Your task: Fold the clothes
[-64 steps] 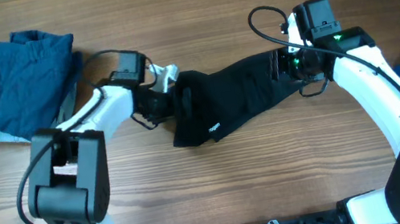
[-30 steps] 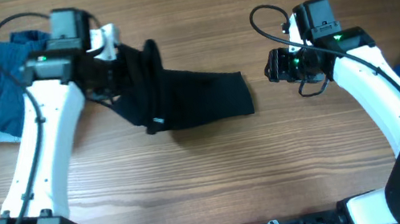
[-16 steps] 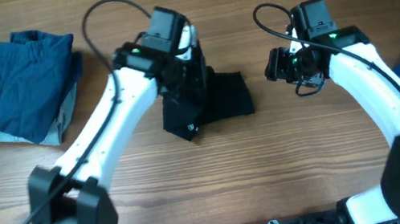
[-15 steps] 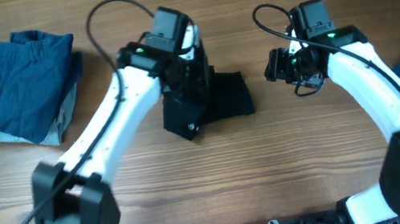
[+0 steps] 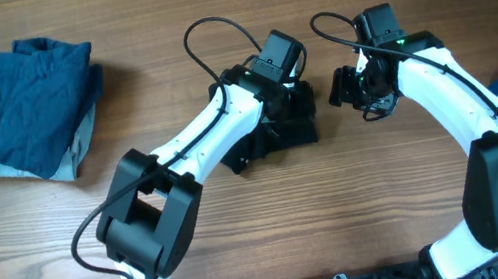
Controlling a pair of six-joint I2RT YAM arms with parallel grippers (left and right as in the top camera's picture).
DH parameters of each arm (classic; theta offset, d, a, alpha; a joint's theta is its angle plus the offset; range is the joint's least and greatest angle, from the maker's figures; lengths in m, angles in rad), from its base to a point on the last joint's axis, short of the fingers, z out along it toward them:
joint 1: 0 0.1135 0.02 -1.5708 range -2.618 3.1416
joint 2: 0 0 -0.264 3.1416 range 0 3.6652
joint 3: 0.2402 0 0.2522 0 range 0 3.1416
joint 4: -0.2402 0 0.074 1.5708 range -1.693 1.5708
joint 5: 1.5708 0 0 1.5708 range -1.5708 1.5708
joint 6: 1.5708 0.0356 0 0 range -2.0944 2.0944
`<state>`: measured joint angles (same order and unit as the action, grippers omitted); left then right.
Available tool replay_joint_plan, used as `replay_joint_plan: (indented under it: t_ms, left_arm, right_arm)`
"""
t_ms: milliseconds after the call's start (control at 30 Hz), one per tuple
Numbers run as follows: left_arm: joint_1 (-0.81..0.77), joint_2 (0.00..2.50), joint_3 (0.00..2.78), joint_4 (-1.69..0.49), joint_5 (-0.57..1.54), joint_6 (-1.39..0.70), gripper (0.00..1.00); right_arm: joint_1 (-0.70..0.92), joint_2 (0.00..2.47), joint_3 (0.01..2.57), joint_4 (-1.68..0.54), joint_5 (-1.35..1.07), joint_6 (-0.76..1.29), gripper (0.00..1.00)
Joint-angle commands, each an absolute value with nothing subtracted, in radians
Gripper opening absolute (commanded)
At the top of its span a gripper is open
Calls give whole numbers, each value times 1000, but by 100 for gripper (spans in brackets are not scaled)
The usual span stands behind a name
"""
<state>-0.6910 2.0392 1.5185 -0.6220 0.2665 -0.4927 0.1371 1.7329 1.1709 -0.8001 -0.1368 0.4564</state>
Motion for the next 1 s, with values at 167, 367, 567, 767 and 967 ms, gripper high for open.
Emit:
replay_joint_plan:
  t_ms: [167,367,567,767,967]
  left_arm:
    - [-625,1744,1544,-702,237,-501,66]
    - [-429,1651,1541,-904,77,-477,46]
    - [-316,1773,1486,-922,234,-396,16]
    - [-323,1942,1477,-888,351,-344,11]
    - [-324,2062,1477,-900,350,-344,9]
  right_arm:
    - [133,1743,1168,-795,-147,437,68]
    - [134,1687,1169,-717,-604,85,59]
    - [214,1666,1168,-693,-899,-133,34]
    - [361,1738,1168,-635,-630,-115,32]
    - [347,1913,1168,-626,-303,208,29]
